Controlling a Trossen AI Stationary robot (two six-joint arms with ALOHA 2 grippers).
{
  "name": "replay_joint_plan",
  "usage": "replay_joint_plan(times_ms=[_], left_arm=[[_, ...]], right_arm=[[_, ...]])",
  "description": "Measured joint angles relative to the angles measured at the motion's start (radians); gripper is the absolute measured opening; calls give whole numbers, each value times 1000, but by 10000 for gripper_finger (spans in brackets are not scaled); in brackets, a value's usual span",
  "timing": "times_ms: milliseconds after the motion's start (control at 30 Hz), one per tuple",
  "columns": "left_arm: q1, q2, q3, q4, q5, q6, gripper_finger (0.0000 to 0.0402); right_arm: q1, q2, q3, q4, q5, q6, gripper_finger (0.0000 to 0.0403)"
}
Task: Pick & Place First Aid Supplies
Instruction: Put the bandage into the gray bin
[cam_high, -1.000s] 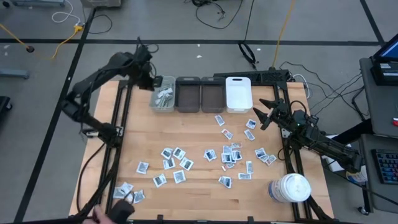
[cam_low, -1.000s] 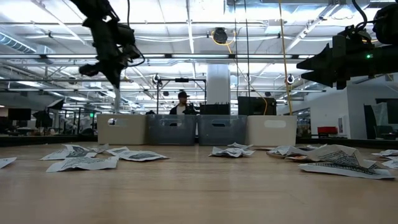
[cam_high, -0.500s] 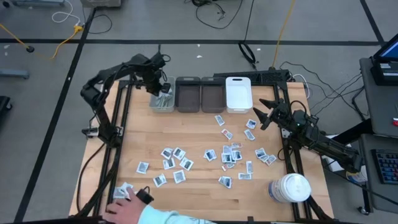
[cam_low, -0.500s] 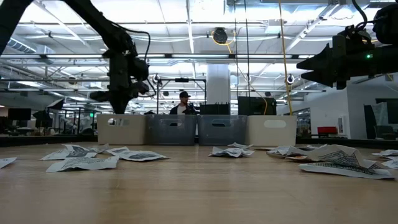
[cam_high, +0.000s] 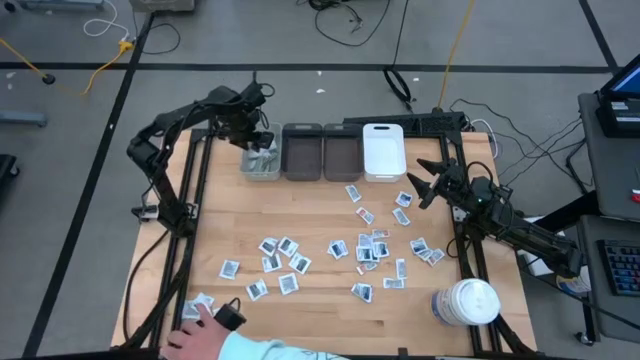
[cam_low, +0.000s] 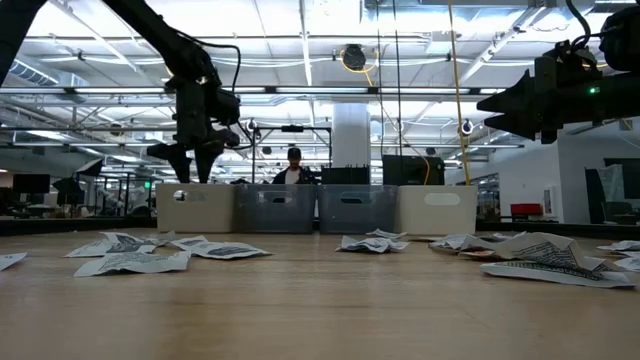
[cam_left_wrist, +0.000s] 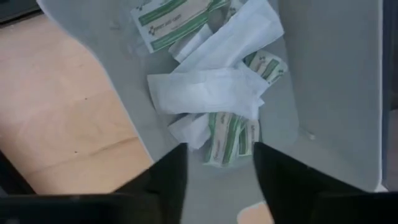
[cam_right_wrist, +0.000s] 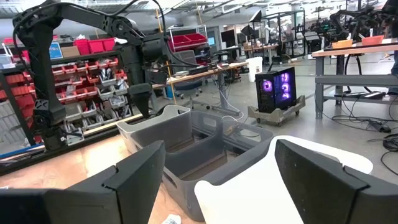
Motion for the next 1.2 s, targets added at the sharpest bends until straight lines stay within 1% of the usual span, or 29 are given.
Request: replay_joint_plan(times_ms=[100,200,333,433,567,700,867,1033,1200], left_arm=[[4,0,0,-1,9,-8,240],[4,0,0,-1,29,-23,274],[3,-10,0,-20,39,-29,302],[-9,-49,0,-36,37,-54,313],[-27,-122,0,-46,30,-86,315],[-45,-182,0,-82,30,-113,306],[-88,-206,0,-147,29,-99,292],[-190,-206,0,-212,40,-108,285],[-347,-211,-30,-210,55,-128,287]], right_arm=[[0,0,0,0,0,0,297],[0,0,0,0,0,0,297],[0,0,0,0,0,0,297],[0,0,0,0,0,0,297],[0,0,0,0,0,0,297],[0,0,0,0,0,0,297],[0,0,0,0,0,0,297],[0,0,0,0,0,0,297],[0,0,0,0,0,0,297]])
